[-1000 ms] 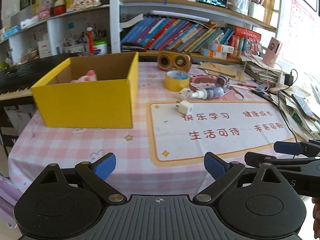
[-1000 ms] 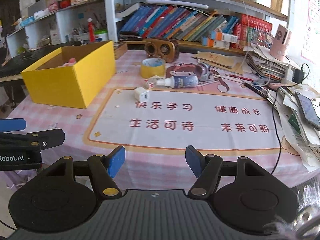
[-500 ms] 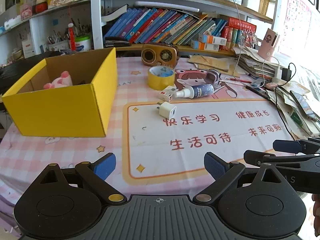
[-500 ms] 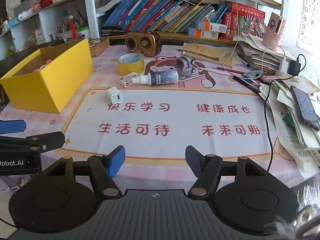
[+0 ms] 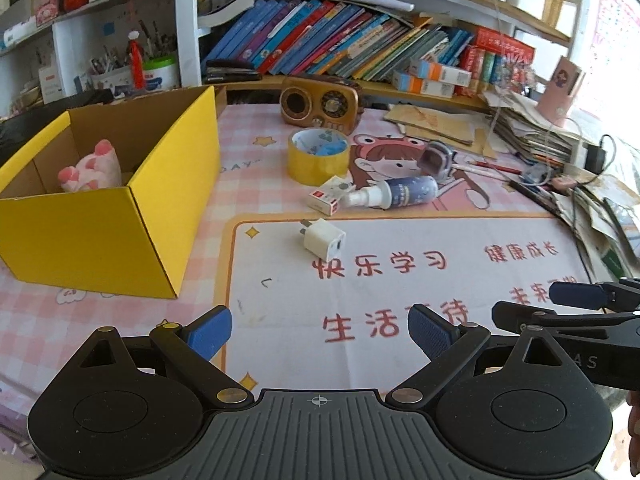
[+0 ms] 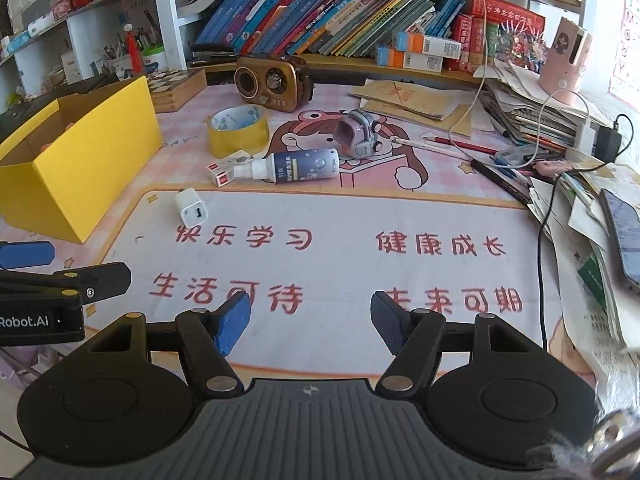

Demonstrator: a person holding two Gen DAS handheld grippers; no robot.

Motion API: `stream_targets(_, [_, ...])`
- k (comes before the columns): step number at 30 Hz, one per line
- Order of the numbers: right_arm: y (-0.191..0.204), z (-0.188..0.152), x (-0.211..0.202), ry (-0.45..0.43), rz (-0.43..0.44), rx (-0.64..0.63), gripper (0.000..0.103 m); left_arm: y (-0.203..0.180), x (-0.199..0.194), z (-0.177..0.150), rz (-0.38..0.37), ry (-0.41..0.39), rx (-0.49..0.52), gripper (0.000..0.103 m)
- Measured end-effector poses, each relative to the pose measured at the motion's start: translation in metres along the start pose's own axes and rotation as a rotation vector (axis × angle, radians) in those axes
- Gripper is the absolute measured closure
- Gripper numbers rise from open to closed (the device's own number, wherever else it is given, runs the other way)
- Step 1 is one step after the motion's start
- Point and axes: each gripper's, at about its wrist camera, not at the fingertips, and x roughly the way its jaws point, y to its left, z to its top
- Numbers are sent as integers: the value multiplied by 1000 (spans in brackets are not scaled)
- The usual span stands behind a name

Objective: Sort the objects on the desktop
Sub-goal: 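Move the left tool toward the white charger plug on the table, then close the left tool on the charger plug while the right tool grasps the spray bottle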

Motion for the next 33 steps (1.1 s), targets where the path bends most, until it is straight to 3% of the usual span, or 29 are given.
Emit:
stream_targets(18, [-34,49,55,-7,98,-73,38,-19,51,35,75,26,-56,8])
stream_targets(33, [-50,93,94,-61,139,-242,38,-21,102,55,136,51,-110,34])
